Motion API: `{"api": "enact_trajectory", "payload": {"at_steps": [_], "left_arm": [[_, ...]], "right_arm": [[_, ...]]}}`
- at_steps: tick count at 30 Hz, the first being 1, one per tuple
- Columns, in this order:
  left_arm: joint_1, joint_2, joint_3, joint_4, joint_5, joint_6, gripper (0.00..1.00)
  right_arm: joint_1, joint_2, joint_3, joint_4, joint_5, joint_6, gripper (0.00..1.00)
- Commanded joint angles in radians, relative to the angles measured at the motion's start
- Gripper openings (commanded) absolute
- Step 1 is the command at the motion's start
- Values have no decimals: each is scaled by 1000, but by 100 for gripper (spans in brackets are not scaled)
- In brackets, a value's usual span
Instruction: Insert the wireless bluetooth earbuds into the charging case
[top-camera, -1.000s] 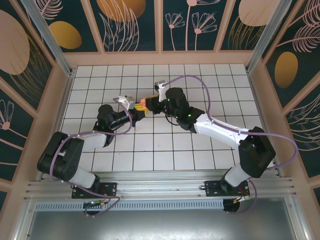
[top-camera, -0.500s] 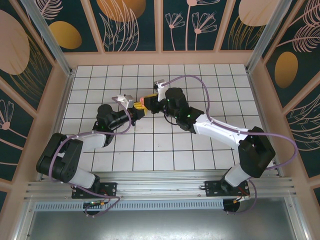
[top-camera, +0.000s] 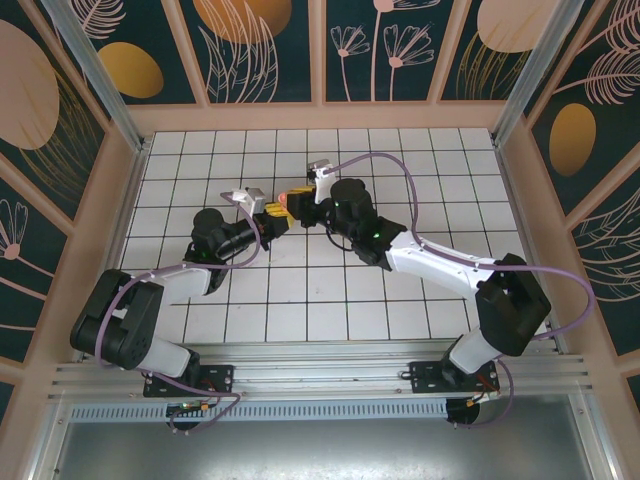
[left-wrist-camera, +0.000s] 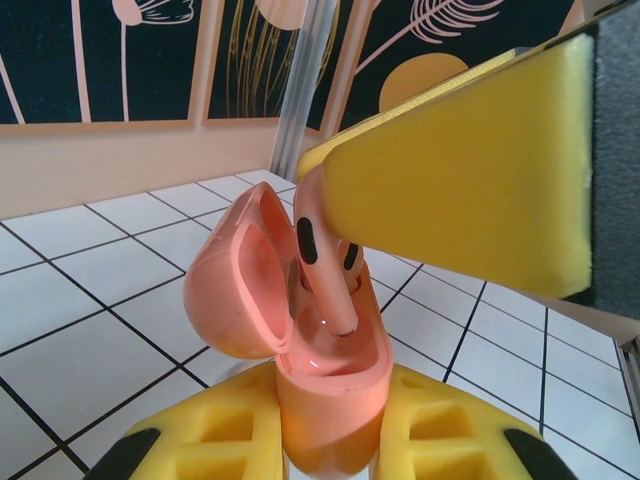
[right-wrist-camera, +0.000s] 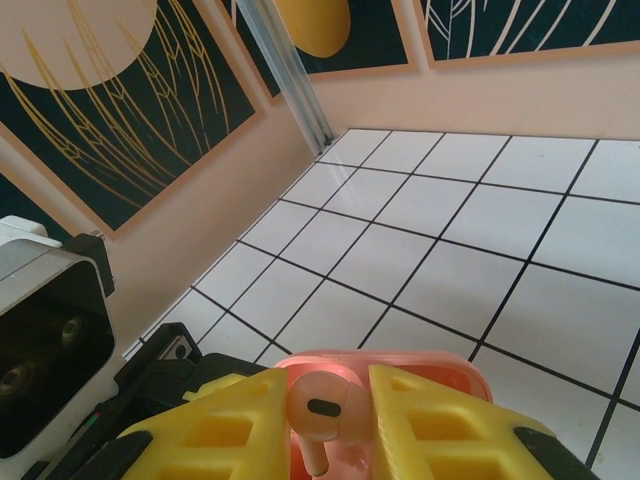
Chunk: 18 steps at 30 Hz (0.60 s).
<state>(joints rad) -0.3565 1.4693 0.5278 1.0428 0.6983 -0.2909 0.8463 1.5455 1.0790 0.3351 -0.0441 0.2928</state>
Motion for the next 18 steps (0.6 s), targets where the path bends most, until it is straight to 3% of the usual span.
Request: {"api": "enact_trajectory", "payload": {"at_steps": [1,18], "left_arm": [[-7,-40,44,102,-26,-31,6],[-7,-44,41,127,-24,-54,6]], "right_arm": [[36,-17,-23,-33,-15,-12,24],[80,-25,-39,-20,19,-76,24]]}}
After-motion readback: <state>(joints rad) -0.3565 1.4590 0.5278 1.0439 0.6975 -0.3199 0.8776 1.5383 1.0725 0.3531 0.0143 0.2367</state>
